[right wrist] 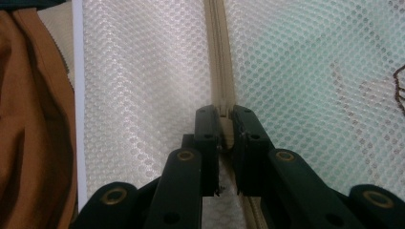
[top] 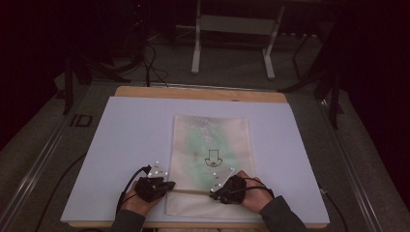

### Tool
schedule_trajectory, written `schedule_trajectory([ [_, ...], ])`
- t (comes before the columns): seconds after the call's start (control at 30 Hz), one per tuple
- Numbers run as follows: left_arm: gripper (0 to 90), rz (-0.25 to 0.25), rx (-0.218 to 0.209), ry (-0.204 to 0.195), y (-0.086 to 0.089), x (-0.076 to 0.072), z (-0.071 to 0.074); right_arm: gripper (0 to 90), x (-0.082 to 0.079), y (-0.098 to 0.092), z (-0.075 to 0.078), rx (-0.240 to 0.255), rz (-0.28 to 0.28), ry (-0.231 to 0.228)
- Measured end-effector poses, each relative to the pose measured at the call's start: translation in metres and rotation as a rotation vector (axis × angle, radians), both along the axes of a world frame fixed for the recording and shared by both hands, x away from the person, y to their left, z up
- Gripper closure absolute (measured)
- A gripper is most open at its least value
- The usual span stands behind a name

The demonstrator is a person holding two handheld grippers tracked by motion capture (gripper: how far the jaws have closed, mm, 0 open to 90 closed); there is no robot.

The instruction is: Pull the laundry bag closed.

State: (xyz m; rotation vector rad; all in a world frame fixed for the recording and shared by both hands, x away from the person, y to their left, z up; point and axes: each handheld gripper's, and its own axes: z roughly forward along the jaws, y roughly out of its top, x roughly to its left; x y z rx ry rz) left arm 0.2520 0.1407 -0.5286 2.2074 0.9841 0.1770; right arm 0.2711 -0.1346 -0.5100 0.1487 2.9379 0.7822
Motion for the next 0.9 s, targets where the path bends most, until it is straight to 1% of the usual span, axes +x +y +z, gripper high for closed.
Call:
schedule_trajectory([
  [0.2, 89.3, 0.0, 0.0, 0.0, 0.0, 0.0, 0.0, 82.3, 0.0, -0.002, 0.0, 0.003, -0.005, 0.003],
  [0.4, 89.3, 0.001, -0.001, 0.0, 0.0, 0.0, 0.0, 82.3, -0.001, -0.007, 0.001, -0.007, -0.011, 0.004],
  [0.57, 89.3, 0.002, 0.0, 0.0, 0.0, 0.0, 0.0, 82.3, -0.001, -0.013, 0.0, 0.0, -0.017, 0.003],
  [0.9, 89.3, 0.002, 0.0, 0.0, 0.0, 0.0, 0.0, 82.3, -0.001, -0.013, 0.001, -0.003, -0.012, 0.004],
])
